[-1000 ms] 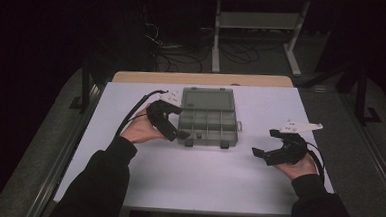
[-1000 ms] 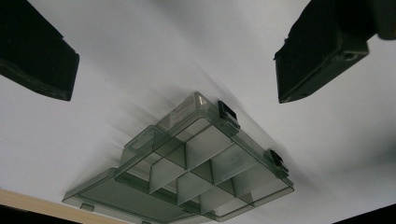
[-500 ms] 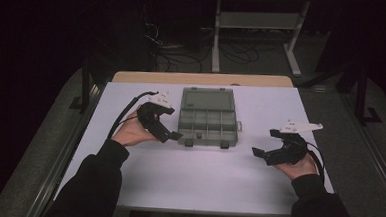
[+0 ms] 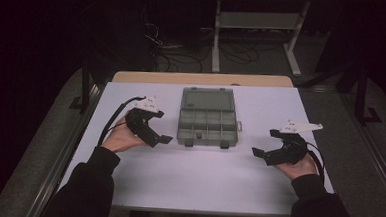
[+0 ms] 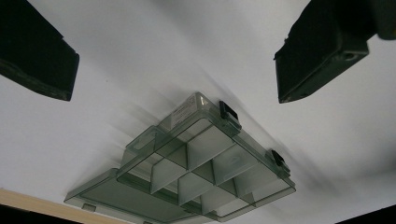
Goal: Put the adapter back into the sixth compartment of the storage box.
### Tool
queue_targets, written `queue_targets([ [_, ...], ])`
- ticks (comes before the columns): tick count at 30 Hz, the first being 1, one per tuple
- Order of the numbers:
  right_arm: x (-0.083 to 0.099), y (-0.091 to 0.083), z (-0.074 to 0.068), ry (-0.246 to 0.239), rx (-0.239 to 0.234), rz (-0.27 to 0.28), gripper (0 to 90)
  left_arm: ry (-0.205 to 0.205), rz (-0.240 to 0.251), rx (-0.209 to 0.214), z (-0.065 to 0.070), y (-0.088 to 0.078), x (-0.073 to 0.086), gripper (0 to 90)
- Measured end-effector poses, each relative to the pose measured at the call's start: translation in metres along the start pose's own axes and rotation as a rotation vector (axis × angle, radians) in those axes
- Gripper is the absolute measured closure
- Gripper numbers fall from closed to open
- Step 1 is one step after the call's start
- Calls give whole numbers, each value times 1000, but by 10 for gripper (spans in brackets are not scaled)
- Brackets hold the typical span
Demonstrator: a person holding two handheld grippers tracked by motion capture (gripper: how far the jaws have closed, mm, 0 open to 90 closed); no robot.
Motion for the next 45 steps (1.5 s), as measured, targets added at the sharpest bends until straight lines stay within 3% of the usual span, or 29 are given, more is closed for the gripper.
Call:
queue_targets([
  [24, 1, 0, 0, 2, 1, -4, 0, -58, 43, -57, -7, -31, 34, 0],
  [41, 1, 0, 0, 4, 5, -3, 0, -125, 115, -140, -15, -59, 59, 0],
  [42, 1, 0, 0, 4, 5, -3, 0, -148, 117, -161, -17, -64, 69, 0],
  [45, 1, 0, 0, 6, 5, -3, 0, -163, 137, -184, -19, -71, 75, 0],
])
Point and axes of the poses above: each handheld gripper's, and its own axes: y roughly forward along the jaws, x roughly out of its underside, z roughly to its right, the point moved 9 cm from there along y, roughly forward along the jaws, and after that the axes turned 9 degrees about z, right-handed, at the moved point
